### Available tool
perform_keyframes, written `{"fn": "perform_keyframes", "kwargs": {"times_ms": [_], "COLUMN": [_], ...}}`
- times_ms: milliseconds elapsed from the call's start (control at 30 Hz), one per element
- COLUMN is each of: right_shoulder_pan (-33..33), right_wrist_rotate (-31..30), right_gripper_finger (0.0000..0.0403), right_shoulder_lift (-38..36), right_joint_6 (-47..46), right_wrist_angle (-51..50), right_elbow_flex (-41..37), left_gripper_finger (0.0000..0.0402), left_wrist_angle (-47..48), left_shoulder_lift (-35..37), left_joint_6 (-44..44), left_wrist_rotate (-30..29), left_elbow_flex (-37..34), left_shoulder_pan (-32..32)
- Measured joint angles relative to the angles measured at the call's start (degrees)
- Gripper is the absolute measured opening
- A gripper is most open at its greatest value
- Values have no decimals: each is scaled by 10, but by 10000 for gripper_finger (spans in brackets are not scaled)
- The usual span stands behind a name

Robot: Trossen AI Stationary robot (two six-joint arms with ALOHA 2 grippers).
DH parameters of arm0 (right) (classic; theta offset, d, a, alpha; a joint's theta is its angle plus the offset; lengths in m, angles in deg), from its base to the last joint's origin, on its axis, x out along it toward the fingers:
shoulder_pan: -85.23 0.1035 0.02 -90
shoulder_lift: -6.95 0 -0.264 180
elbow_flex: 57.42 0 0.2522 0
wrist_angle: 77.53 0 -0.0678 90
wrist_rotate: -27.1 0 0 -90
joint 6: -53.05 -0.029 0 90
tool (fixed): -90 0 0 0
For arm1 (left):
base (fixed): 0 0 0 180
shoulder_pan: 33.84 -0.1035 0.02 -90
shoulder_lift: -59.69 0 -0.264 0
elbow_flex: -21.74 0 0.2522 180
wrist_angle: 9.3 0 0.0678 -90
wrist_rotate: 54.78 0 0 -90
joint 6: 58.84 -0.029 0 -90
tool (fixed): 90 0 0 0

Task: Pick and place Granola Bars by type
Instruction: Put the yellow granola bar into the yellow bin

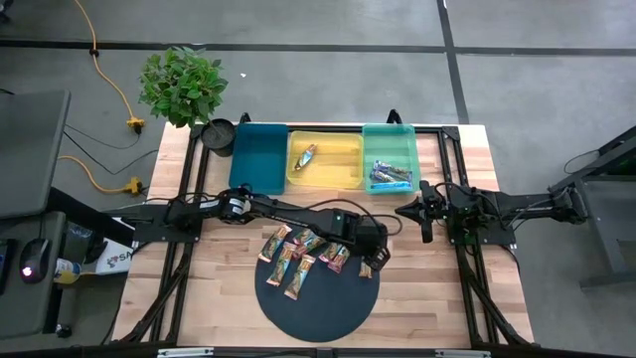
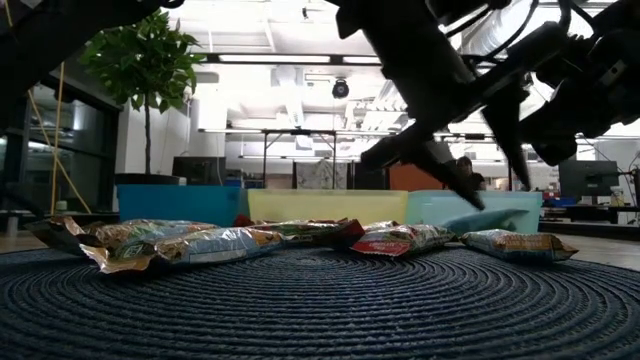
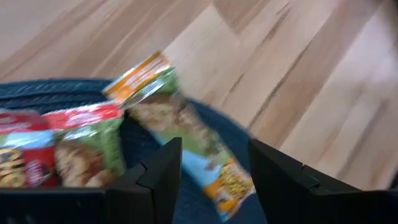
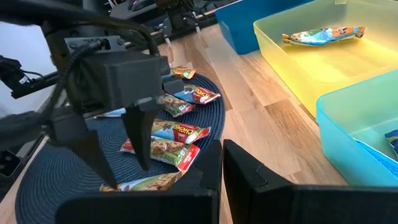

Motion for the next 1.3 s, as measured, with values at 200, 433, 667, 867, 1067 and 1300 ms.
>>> {"fn": "perform_keyframes", "kwargs": {"times_ms": [200, 433, 667, 867, 1067, 1300], "right_shoulder_pan": [0, 0, 0, 0, 0, 0], "right_wrist_rotate": [0, 0, 0, 0, 0, 0], "right_gripper_finger": [0, 0, 0, 0, 0, 0], "right_shoulder_lift": [0, 0, 0, 0, 0, 0], "right_joint_6": [0, 0, 0, 0, 0, 0], "right_wrist_angle": [0, 0, 0, 0, 0, 0], "right_elbow_flex": [0, 0, 0, 0, 0, 0], "left_gripper_finger": [196, 278, 307, 308, 308, 308], "left_wrist_angle": [23, -26, -47, -47, -50, -48], "left_shoulder_lift": [0, 0, 0, 0, 0, 0], "left_joint_6": [-11, 3, 39, 41, 55, 114], "left_wrist_rotate": [40, 43, 38, 41, 51, 101], "left_elbow_flex": [0, 0, 0, 0, -6, -43], "left_shoulder_pan": [0, 0, 0, 0, -2, -17]}}
